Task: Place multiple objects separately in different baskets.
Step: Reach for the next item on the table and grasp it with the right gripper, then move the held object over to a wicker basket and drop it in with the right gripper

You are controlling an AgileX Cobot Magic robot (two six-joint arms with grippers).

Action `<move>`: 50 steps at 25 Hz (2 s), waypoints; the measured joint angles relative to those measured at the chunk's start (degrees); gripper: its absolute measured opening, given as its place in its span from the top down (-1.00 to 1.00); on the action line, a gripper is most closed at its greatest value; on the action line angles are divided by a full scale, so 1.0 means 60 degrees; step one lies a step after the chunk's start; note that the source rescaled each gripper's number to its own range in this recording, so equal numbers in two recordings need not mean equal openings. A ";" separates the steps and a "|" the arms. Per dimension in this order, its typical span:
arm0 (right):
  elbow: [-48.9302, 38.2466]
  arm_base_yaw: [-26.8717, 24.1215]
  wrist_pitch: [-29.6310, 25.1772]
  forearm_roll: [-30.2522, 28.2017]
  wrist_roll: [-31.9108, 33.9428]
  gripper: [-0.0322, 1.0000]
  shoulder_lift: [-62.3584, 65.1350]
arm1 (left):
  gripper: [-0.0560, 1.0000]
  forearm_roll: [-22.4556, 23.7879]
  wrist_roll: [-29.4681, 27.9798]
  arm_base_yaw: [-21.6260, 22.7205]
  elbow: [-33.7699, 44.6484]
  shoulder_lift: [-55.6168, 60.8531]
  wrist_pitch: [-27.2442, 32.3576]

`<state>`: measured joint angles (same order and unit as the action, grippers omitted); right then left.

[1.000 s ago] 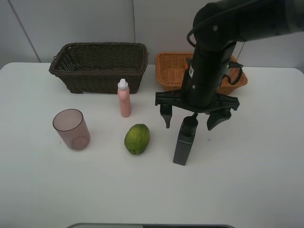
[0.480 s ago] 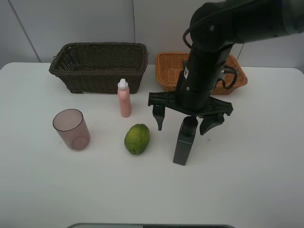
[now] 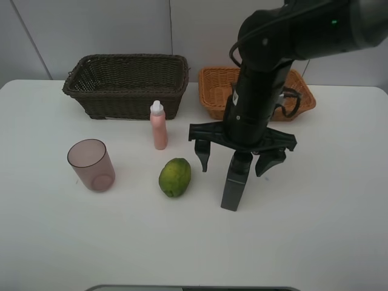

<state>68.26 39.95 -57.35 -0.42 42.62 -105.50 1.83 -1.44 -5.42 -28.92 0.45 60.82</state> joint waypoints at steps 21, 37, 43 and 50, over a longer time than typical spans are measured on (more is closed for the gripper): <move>-0.0018 0.0021 -0.0040 -0.0004 0.0000 0.89 -0.0365 | -0.71 0.0000 0.0000 0.0000 0.0000 0.0000 0.0000; -0.0018 0.0031 -0.0068 -0.0013 0.0000 0.89 -0.0365 | -0.71 0.0000 0.0000 0.0000 0.0000 0.0000 0.0000; 0.0244 0.0031 -0.0358 -0.0013 -0.0506 0.89 -0.0231 | -0.71 0.0000 0.0000 0.0000 0.0000 0.0000 0.0000; 0.2625 0.0031 -0.2006 -0.0060 -0.2791 0.89 0.0012 | -0.71 0.0000 0.0000 0.0000 0.0000 0.0000 0.0000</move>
<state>84.01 40.13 -69.39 -0.78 25.88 -105.42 1.83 -1.44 -5.42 -28.92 0.45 60.82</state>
